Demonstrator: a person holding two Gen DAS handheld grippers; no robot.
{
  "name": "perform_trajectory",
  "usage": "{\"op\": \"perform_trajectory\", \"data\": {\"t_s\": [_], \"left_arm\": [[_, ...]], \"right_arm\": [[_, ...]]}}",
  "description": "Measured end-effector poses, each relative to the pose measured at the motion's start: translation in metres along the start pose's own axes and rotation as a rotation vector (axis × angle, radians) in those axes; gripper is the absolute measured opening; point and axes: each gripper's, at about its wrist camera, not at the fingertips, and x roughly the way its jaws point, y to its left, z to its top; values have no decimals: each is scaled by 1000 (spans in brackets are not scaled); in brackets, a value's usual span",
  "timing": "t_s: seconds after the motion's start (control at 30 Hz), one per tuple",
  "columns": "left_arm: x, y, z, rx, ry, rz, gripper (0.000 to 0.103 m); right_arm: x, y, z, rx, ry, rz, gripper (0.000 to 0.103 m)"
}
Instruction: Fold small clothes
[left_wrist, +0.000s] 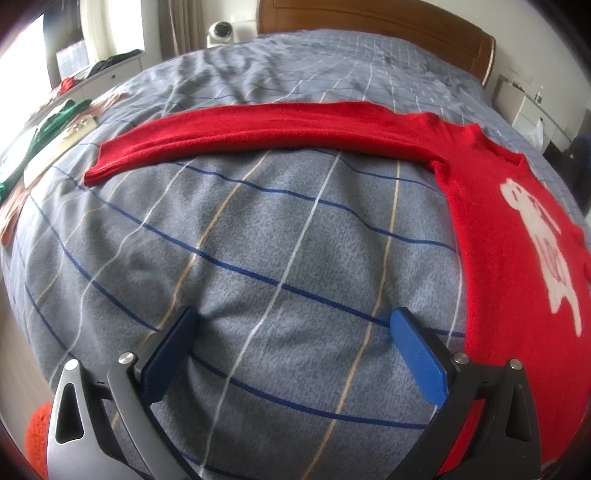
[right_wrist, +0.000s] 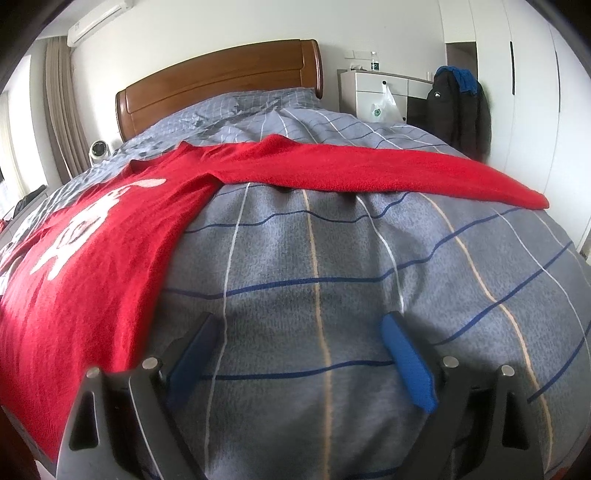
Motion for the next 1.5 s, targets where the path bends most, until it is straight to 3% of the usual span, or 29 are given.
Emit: {"op": "perform_trajectory", "data": {"t_s": [1.03, 1.4, 1.5], "left_arm": [[3, -7, -2, 69, -16, 36, 103], [-2, -17, -12, 99, -95, 97, 103], [-3, -10, -7, 73, -75, 56, 102]], "right_arm": [[1, 2, -2, -2, -13, -14, 91], [-2, 0, -5, 0, -31, -6, 92], [-3, -1, -6, -2, -37, 0, 92]]}}
